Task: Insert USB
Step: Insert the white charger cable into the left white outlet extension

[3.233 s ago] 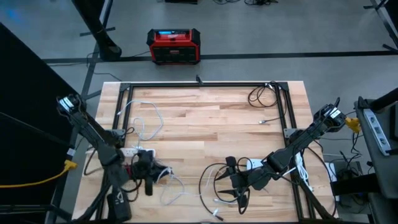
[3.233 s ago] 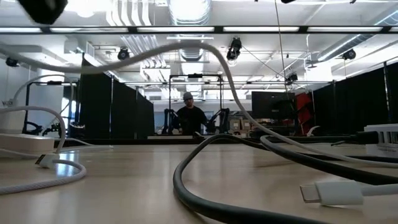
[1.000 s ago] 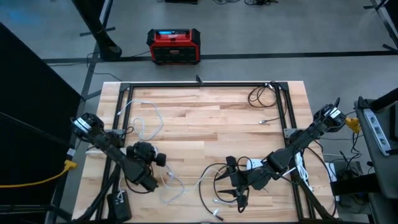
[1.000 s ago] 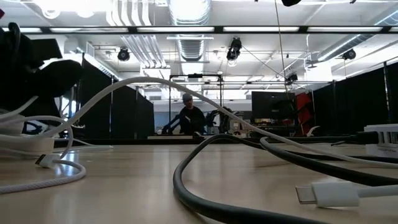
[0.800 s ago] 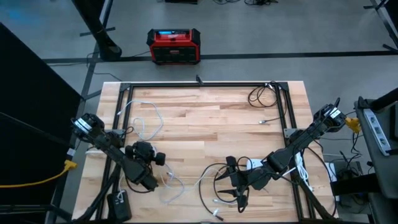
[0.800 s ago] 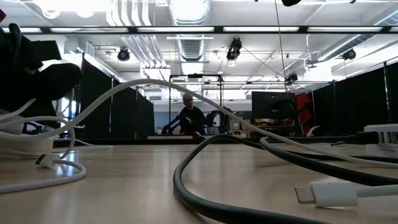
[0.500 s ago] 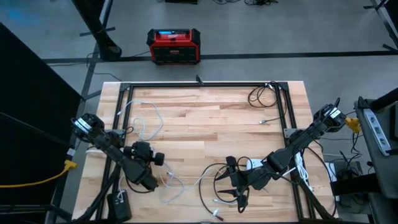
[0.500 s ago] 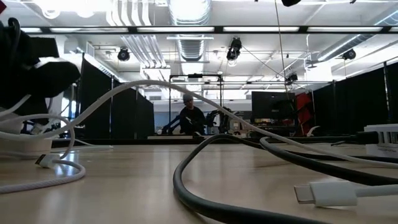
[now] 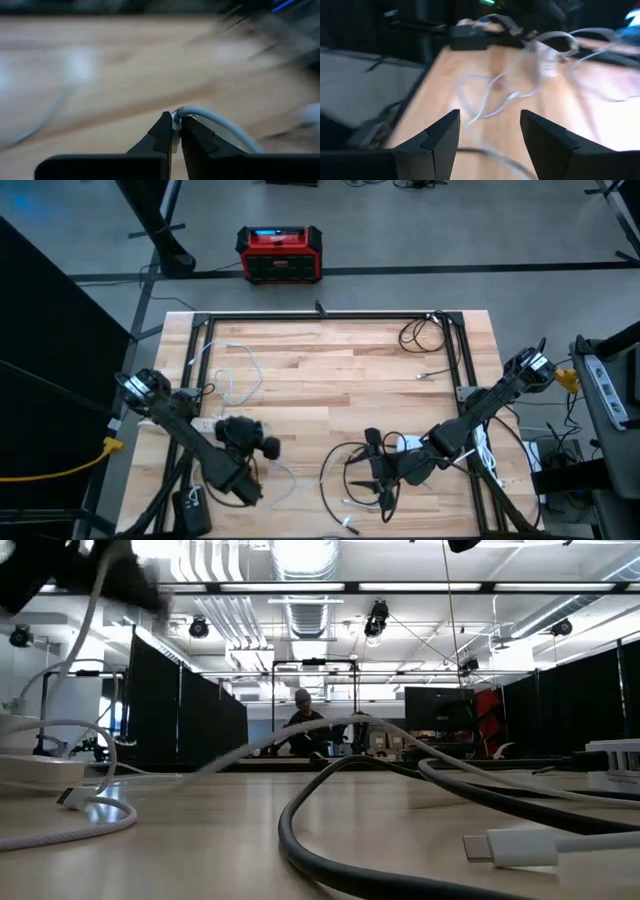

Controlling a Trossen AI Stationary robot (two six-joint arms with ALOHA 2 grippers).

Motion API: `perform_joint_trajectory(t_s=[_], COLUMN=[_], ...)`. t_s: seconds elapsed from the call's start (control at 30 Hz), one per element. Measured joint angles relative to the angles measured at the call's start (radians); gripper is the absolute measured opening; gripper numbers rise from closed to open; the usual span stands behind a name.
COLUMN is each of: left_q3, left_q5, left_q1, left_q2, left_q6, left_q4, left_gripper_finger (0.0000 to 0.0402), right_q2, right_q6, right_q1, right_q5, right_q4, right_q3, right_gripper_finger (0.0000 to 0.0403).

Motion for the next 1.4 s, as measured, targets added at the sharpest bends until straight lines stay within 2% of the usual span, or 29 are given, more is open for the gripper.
perform_joint_trajectory(t_s=[0.1,0.2,0.33,0.43,0.57,0.83,1.13,1.4], left_q3=[0.113,0.203,0.275,0.287,0.287,0.287,0.287,0.286], left_q5=[-0.186,-0.298,-0.35,-0.354,-0.353,-0.367,-0.372,-0.376], left_q1=[-0.041,-0.065,-0.079,-0.078,-0.078,-0.082,-0.085,-0.09], left_q2=[-0.002,-0.003,-0.003,-0.003,-0.003,-0.003,-0.003,-0.003], left_q6=[0.086,0.256,0.601,0.856,1.03,1.051,1.055,1.055], left_q4=[0.008,0.106,0.354,0.559,0.711,0.727,0.726,0.725], left_gripper_finger=[0.0012,0.0012,0.0012,0.0012,0.0012,0.0012,0.0012,0.0012], right_q2=[0.057,0.135,0.264,0.341,0.412,0.476,0.474,0.468], right_q6=[-0.15,-0.333,-0.642,-0.88,-1.017,-0.978,-0.89,-0.914], right_q1=[0.009,0.01,0.005,0.005,-0.014,-0.071,-0.095,-0.099], right_q5=[0.031,0.032,0.074,0.077,0.067,0.04,0.051,0.104], right_q4=[0.22,0.533,0.945,1.132,1.121,1.075,0.888,0.885], right_q3=[-0.014,-0.014,0.028,0.11,0.239,0.404,0.447,0.447], right_gripper_finger=[0.0194,0.0193,0.0181,0.017,0.0157,0.0154,0.0167,0.0157])
